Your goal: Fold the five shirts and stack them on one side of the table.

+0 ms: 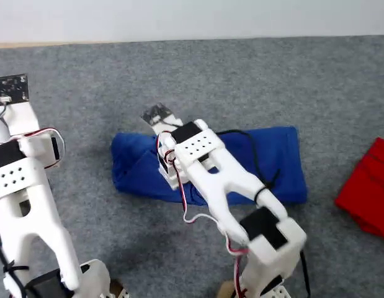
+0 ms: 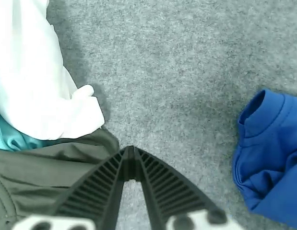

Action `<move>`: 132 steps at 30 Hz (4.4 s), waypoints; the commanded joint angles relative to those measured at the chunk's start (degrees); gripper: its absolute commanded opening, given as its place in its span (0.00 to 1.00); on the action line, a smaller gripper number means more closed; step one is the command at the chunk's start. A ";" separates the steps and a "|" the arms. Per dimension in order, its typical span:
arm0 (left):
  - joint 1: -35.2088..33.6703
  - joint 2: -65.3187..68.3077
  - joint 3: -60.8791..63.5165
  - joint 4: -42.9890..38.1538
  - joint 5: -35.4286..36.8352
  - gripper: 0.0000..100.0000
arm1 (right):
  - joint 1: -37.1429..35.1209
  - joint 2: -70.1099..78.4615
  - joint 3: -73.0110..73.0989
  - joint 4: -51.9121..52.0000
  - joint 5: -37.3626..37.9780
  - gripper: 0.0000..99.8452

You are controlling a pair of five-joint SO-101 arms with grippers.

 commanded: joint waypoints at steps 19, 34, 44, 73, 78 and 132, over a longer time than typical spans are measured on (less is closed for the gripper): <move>-0.09 -2.11 -2.33 0.79 0.26 0.00 | 0.48 8.57 -13.89 0.31 0.62 0.01; -0.26 -2.11 -2.24 2.46 -2.29 0.00 | -2.51 11.38 -29.80 2.51 0.62 0.01; -0.35 -2.11 -2.15 2.73 -2.29 0.00 | -4.88 26.77 -29.80 -8.75 0.62 0.01; 25.41 8.70 3.21 -17.67 -7.03 0.00 | 18.33 26.59 -53.10 15.43 0.62 0.01; 26.64 19.34 -3.03 -16.62 -6.95 0.00 | 23.08 33.36 -53.10 15.43 0.62 0.01; 24.44 65.05 -61.23 17.05 -7.38 0.00 | 29.93 43.12 -56.88 13.85 0.62 0.01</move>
